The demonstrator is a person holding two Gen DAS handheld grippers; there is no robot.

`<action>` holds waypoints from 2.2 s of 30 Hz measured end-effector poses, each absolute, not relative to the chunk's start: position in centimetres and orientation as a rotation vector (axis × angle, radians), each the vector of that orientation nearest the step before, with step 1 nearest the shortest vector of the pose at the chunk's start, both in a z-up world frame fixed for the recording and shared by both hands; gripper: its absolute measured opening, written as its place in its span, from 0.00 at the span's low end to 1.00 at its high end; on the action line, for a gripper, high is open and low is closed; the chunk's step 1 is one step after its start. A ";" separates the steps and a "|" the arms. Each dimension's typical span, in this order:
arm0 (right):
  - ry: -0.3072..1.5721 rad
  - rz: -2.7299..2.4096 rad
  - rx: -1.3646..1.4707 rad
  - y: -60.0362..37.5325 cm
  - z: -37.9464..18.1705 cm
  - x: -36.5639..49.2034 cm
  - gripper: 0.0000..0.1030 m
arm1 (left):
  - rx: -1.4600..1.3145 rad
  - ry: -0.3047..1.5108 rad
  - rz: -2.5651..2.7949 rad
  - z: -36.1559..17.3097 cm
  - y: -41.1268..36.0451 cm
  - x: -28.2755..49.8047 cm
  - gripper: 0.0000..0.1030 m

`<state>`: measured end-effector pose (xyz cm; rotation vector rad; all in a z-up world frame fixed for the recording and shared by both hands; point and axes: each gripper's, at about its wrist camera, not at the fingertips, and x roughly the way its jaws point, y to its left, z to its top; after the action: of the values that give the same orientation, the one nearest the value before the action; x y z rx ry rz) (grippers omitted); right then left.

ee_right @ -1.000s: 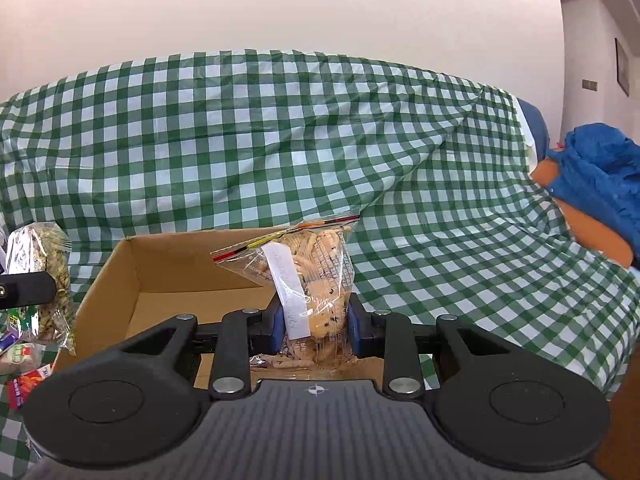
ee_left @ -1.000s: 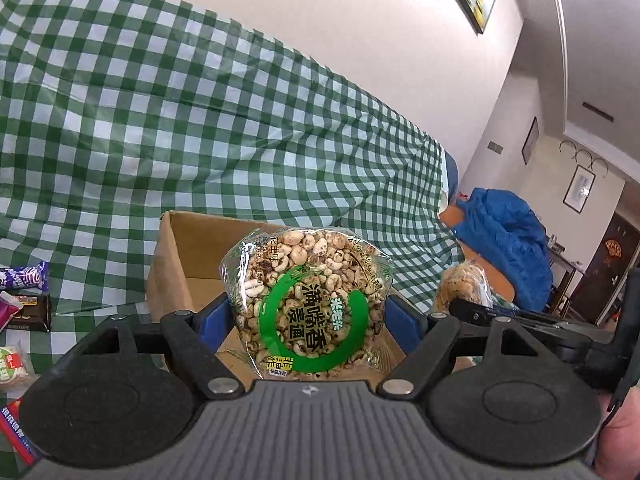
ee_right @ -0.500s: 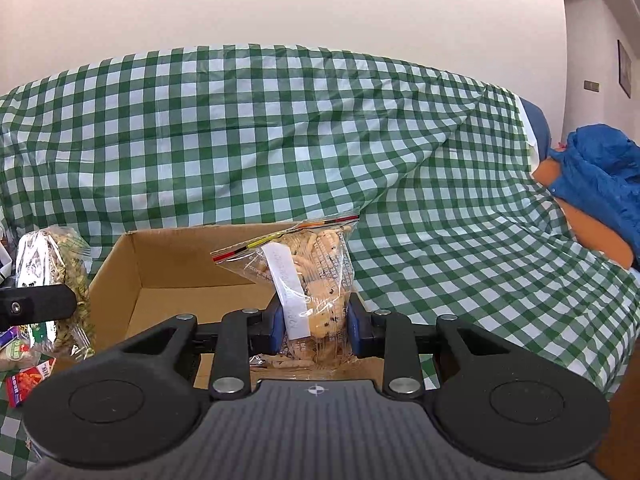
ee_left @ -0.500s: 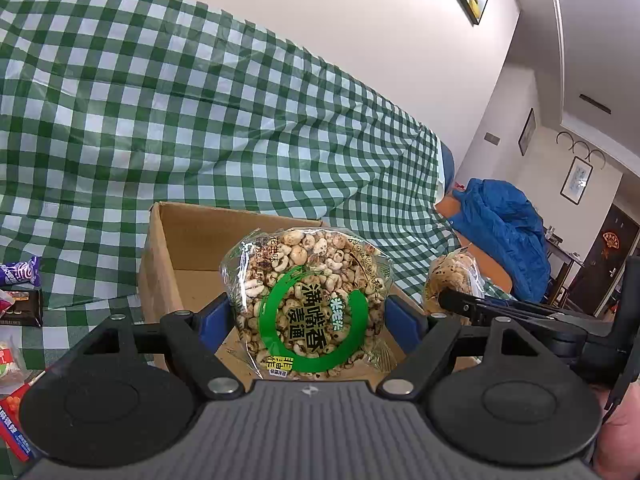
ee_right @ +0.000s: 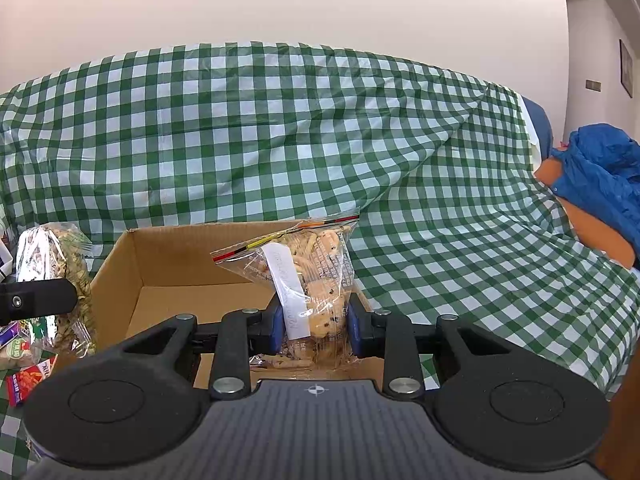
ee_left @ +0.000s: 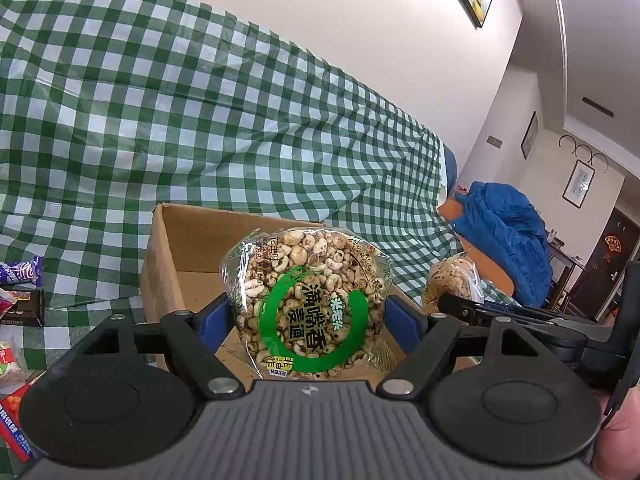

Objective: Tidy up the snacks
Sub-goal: 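Lower both bags into the box and open both grippers, then move both tools back from the box to the snack pile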

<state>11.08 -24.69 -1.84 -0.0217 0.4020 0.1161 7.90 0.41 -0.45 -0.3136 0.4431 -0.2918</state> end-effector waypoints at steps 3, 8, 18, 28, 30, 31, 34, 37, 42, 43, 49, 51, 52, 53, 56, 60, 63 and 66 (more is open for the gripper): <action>0.404 0.122 -0.026 -24.6 -1.9 11.1 0.31 | -0.313 0.441 -0.291 -0.4 0.3 7.6 0.82; 0.405 0.129 -0.029 -24.6 -1.8 11.0 0.31 | -0.314 0.445 -0.289 -0.3 0.2 7.6 0.82; 0.407 0.128 -0.029 -24.5 -1.8 11.0 0.31 | -0.307 0.444 -0.293 -0.2 0.1 7.8 0.82; 0.408 0.127 -0.030 -24.3 -1.8 11.0 0.31 | -0.306 0.445 -0.293 -0.2 0.0 7.8 0.82; 0.408 0.127 -0.030 -24.3 -1.8 11.0 0.31 | -0.306 0.445 -0.292 -0.2 0.0 7.8 0.82; 0.408 0.126 -0.030 -24.3 -1.8 11.0 0.31 | -0.306 0.445 -0.292 -0.2 0.0 7.8 0.82; 0.410 0.127 -0.030 -24.2 -1.8 11.0 0.31 | -0.305 0.445 -0.291 -0.2 0.0 7.7 0.82; 0.409 0.128 -0.031 -24.1 -1.8 11.1 0.31 | -0.306 0.445 -0.291 -0.2 0.0 7.7 0.82; 0.409 0.126 -0.031 -24.0 -1.8 11.1 0.31 | -0.305 0.445 -0.290 -0.2 -0.1 7.7 0.82; 0.410 0.126 -0.031 -24.0 -1.8 11.1 0.31 | -0.306 0.446 -0.290 -0.2 -0.1 7.7 0.82; 0.430 0.140 -0.033 -23.6 -2.0 11.3 0.36 | -0.260 0.446 -0.294 0.1 -0.8 7.9 0.87; 0.433 0.141 -0.043 -23.2 -2.1 11.3 0.50 | -0.258 0.447 -0.295 0.2 -1.0 8.0 0.87; 0.427 0.141 -0.048 -23.2 -2.1 11.2 0.55 | -0.262 0.447 -0.295 0.3 -1.0 8.1 0.87; 0.424 0.142 -0.051 -23.1 -2.0 11.2 0.56 | -0.265 0.446 -0.294 0.3 -0.9 8.1 0.88; 0.427 0.144 -0.056 -22.9 -2.1 11.0 0.60 | -0.272 0.448 -0.289 0.2 -0.7 8.1 0.88; 0.427 0.145 -0.055 -22.9 -2.1 11.0 0.60 | -0.272 0.446 -0.280 0.1 -0.6 8.1 0.87; 0.427 0.142 -0.056 -22.9 -2.1 10.9 0.61 | -0.267 0.435 -0.275 0.2 -0.4 7.8 0.75; 0.429 0.141 -0.052 -22.7 -2.1 11.1 0.62 | -0.256 0.412 -0.255 0.3 0.0 7.2 0.53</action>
<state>11.05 -22.75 -2.07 -0.0518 0.4287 0.1406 7.18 0.03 0.28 -0.2557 0.4121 -0.2552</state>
